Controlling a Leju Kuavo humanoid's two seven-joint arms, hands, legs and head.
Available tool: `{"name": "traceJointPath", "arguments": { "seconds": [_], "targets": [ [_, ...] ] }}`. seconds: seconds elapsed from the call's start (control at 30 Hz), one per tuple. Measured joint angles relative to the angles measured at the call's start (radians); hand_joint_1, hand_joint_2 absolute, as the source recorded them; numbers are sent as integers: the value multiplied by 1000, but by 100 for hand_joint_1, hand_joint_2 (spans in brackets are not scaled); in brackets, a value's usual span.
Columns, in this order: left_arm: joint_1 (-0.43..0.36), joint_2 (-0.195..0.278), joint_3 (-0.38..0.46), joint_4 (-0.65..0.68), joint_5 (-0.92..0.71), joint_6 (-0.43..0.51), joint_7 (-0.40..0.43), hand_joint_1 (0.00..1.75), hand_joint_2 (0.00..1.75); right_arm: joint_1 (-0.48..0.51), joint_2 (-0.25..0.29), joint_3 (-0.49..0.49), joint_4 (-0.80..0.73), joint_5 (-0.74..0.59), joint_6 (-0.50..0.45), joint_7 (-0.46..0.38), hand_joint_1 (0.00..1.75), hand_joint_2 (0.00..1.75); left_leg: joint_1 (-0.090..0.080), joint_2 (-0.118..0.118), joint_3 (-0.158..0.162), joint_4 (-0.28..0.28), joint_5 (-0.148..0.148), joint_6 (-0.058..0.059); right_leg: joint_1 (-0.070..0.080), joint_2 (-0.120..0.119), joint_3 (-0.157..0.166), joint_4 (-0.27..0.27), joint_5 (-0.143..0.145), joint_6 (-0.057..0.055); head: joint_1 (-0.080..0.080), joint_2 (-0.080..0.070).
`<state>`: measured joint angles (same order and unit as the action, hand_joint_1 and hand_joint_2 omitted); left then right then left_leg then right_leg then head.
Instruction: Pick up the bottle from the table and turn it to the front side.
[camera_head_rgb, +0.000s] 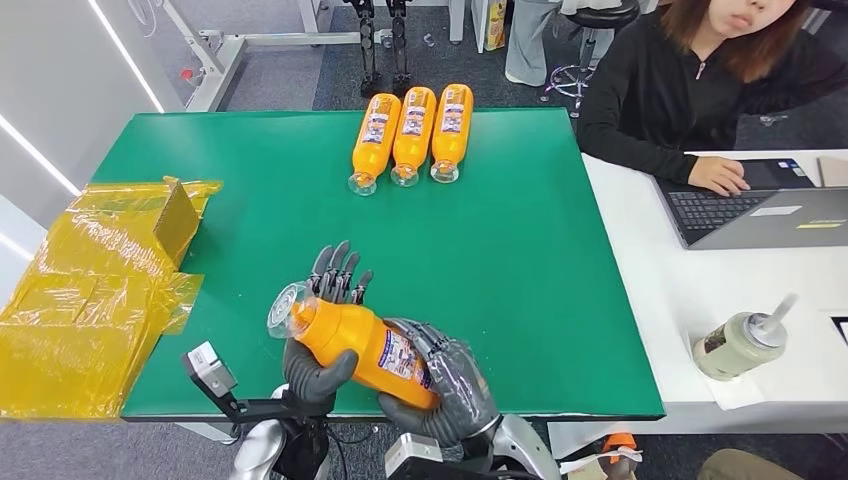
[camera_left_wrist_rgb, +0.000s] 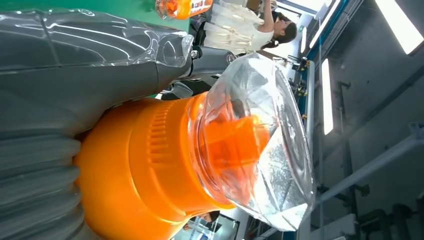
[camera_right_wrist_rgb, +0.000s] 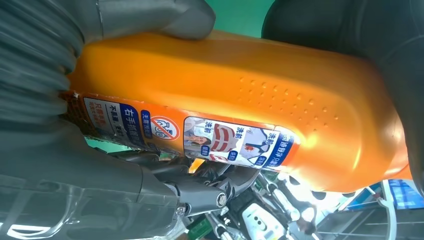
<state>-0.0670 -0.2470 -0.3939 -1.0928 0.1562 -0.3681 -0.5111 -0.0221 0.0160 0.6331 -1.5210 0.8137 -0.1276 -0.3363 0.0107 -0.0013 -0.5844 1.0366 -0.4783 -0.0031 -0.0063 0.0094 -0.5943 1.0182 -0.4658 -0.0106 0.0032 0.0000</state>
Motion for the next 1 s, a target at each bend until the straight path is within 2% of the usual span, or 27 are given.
{"name": "traceJointPath", "arguments": {
  "seconds": [0.1, 0.17, 0.23, 0.3, 0.77, 0.9, 1.0],
  "targets": [
    [0, 1, 0, 0, 4, 1, 0, 0, 175, -4, 2, 2, 7, -10, 4, 0, 175, 175, 0, 0, 0, 0, 0, 0, 0, 0, 0, 0, 0, 0, 0, 0],
    [0, 1, 0, 0, 5, 2, -1, 21, 175, -7, 2, 4, 11, -16, 7, 0, 175, 175, 0, 0, 0, 0, 0, 0, 0, 0, 0, 0, 0, 0, 0, 0],
    [0, 1, 0, 0, 6, 3, -3, 108, 175, -10, 3, 6, 16, -20, 8, -1, 175, 175, 0, 0, 0, 0, 0, 0, 0, 0, 0, 0, 0, 0, 0, 0],
    [0, 2, 0, 0, 7, 4, -5, 175, 175, -12, 5, 8, 20, -22, 9, -2, 175, 175, 0, 0, 0, 0, 0, 0, 0, 0, 0, 0, 0, 0, 0, 0],
    [8, 14, 0, 0, 7, 27, -24, 175, 175, -14, 10, 9, 46, -24, 8, -15, 175, 175, 0, 0, 0, 0, 0, 0, 0, 0, 0, 0, 0, 0, 0, 0],
    [9, 19, 0, 0, 7, 30, -31, 175, 175, -13, 9, 10, 58, -24, 8, -33, 0, 175, 0, 0, 0, 0, 0, 0, 0, 0, 0, 0, 0, 0, 0, 0],
    [9, 19, 0, 0, 5, 32, -32, 175, 175, -7, 8, 17, 64, -29, 5, -51, 0, 175, 0, 0, 0, 0, 0, 0, 0, 0, 0, 0, 0, 0, 0, 0]
  ]
}}
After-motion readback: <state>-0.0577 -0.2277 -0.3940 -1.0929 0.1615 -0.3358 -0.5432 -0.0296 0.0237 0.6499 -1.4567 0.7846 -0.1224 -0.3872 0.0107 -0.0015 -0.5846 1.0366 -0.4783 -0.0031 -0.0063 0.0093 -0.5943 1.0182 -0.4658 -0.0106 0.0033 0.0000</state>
